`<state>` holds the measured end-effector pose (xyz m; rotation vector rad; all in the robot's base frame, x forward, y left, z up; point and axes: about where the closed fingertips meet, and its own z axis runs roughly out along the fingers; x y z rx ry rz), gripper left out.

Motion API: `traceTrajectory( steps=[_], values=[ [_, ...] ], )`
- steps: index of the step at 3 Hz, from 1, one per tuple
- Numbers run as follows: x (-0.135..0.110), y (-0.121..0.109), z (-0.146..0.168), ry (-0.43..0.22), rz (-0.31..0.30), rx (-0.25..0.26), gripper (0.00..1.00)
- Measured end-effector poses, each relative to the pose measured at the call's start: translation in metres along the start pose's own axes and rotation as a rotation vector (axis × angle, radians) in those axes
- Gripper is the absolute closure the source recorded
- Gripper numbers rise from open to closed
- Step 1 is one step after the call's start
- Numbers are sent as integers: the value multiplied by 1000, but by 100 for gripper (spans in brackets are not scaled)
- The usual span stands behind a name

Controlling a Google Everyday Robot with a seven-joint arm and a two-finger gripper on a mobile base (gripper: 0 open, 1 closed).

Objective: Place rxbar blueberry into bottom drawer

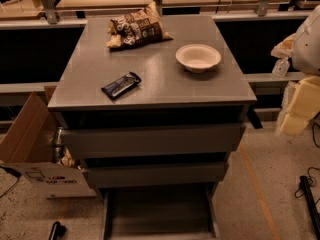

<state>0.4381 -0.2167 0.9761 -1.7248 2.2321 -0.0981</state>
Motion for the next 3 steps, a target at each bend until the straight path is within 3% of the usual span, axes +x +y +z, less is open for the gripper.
traceTrajectory(
  steps=[1,2,3],
  values=[
    [0,0,0,0,0,0,0],
    [-25,-13,-4,-15,-32,20,0],
    [-72,-34,-7,-54,-154,36,0]
  ],
)
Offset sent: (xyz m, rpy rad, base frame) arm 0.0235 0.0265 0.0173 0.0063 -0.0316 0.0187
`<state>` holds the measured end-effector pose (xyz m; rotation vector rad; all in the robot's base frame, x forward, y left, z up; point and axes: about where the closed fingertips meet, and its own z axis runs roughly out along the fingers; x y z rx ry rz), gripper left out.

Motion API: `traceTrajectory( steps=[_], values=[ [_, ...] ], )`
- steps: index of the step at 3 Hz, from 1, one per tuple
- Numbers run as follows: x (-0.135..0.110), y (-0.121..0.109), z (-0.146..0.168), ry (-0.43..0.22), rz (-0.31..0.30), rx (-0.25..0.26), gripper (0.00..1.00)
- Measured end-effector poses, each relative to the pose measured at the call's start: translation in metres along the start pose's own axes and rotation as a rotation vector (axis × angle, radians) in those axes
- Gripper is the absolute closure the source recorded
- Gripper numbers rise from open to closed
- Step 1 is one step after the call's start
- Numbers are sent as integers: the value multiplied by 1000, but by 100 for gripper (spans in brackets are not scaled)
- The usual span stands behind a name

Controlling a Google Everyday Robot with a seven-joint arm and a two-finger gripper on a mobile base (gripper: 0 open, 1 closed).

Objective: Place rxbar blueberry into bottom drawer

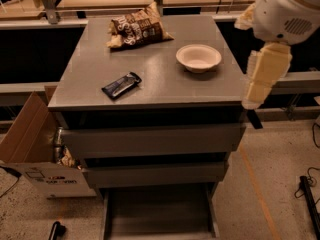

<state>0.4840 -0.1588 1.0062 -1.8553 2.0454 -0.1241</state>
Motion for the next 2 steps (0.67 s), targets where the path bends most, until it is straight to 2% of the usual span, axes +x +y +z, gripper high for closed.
traceTrajectory(
  steps=[1,2],
  values=[
    [-62,-19,27,8,-186,-33,0],
    [-81,-23,30,-2,-223,-22,0]
  ],
)
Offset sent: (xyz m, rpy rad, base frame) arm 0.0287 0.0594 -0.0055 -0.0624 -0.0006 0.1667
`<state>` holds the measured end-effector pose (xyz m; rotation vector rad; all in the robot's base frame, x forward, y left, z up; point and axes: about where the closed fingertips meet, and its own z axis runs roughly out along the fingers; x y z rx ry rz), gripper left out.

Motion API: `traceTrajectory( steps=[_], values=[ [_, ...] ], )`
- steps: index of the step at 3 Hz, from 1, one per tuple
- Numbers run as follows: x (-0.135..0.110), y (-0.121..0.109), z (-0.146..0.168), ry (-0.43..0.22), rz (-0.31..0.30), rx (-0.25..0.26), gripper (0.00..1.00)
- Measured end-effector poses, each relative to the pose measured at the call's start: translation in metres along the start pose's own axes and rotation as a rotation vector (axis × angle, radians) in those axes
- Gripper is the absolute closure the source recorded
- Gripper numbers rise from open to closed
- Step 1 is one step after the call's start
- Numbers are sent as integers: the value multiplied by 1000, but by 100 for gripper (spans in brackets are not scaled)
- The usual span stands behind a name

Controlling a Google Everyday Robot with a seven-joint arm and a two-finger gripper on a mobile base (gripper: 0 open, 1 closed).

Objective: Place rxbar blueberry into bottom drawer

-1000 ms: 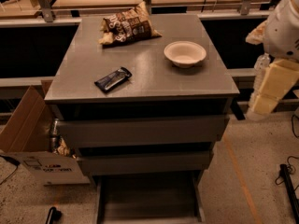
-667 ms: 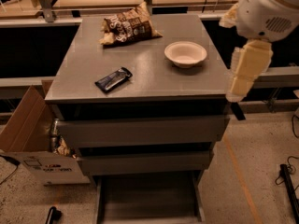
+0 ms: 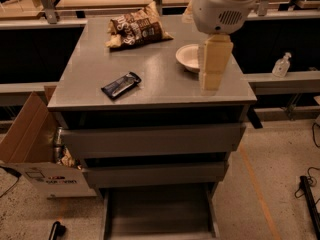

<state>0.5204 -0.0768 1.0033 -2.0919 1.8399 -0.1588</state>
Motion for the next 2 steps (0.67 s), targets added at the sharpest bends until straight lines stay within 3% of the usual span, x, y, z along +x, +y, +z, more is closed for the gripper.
traceTrajectory(
  steps=[1,2],
  values=[
    [0,0,-1,-1,1,6,0],
    [-18,-4,18,-16,-70,-17,0]
  ],
)
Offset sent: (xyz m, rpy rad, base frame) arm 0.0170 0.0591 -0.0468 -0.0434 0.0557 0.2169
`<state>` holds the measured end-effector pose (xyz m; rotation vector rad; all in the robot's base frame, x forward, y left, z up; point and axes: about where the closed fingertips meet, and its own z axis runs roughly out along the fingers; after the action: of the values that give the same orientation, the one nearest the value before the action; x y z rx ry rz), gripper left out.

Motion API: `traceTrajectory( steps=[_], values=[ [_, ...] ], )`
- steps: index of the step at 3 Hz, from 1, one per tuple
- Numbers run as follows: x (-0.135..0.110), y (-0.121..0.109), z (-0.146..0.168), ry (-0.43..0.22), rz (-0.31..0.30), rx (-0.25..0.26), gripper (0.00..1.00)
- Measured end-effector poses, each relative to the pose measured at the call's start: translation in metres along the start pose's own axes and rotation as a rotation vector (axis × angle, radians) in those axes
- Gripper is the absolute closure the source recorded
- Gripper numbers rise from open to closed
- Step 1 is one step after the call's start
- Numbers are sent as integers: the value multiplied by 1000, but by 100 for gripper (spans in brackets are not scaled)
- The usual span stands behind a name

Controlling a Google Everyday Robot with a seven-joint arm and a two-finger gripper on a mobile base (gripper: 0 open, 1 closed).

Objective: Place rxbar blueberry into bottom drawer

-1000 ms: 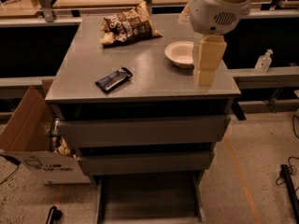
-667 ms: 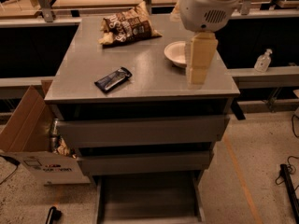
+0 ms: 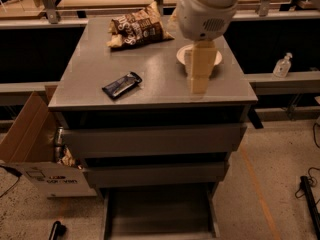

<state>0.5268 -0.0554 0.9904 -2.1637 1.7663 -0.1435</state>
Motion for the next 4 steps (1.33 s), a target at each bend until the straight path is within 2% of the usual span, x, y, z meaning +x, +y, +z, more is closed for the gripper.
traceTrajectory(
  steps=[1,2,3,4],
  values=[
    [-23,-8,44,1,-124,-52,0],
    [-38,-20,61,-12,-207,-92,0],
    [-45,-50,88,-6,-304,-163,0],
    [-51,-88,120,9,-368,-188,0]
  ],
)
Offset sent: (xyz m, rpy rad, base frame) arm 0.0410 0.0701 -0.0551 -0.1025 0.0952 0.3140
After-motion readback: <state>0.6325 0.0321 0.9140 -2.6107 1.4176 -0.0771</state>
